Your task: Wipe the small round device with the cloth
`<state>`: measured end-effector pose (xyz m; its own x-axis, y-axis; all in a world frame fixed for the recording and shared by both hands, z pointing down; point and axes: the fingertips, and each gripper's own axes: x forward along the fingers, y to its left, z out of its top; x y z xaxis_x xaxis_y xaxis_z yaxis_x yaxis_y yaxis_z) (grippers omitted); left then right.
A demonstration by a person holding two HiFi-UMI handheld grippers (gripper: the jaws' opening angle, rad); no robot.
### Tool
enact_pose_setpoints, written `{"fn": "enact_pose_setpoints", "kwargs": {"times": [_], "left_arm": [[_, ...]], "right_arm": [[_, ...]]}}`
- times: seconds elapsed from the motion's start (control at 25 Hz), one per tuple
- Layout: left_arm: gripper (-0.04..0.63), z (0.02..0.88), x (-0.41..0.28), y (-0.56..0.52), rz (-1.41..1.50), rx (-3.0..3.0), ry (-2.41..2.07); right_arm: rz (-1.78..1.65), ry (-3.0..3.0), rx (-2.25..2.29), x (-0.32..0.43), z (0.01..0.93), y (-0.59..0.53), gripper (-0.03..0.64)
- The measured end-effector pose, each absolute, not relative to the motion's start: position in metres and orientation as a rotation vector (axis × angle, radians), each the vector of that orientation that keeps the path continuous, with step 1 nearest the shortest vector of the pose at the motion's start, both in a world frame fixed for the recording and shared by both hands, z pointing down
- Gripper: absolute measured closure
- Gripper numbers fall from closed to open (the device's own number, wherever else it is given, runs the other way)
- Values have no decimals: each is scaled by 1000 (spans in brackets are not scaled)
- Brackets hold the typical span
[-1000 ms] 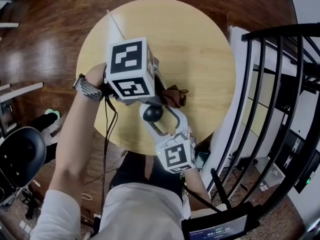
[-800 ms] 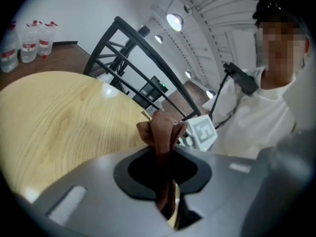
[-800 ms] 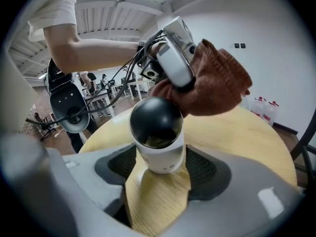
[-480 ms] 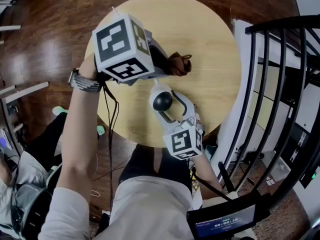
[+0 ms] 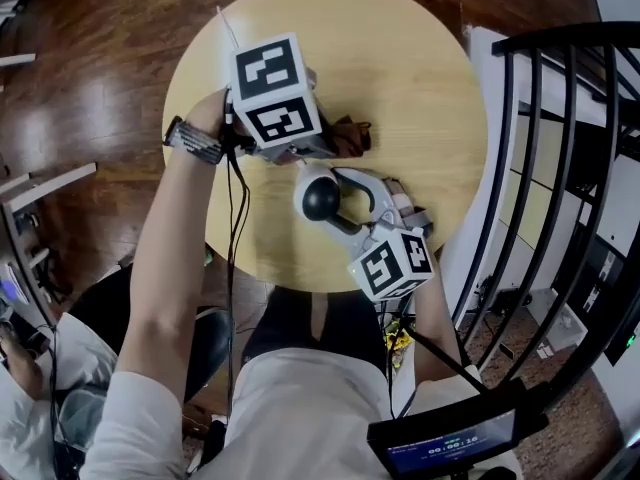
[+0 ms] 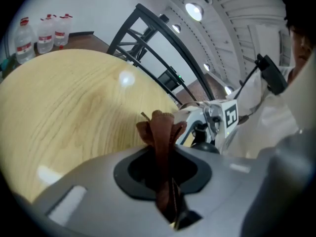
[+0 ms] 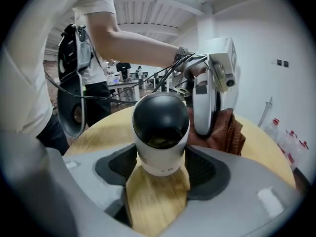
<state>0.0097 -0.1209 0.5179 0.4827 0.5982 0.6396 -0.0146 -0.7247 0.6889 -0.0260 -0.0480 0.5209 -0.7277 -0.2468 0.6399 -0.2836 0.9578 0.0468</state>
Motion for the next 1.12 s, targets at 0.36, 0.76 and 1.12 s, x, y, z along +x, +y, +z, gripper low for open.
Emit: {"fn": "enact_pose_setpoints", "kwargs": {"times": [0.36,0.76,1.12], "left_arm": [[529,517,-4,-117,1252,2024,528],[529,521,0,-95,1255,1916,730],[529,448,-2,-85,985,2040,911]], "right_arm": [[125,-2439,345,-20,513,-48,307],[253,-2550,555,-23,490,-43,307],[292,-2537,598,-29,493,-43,310]]}}
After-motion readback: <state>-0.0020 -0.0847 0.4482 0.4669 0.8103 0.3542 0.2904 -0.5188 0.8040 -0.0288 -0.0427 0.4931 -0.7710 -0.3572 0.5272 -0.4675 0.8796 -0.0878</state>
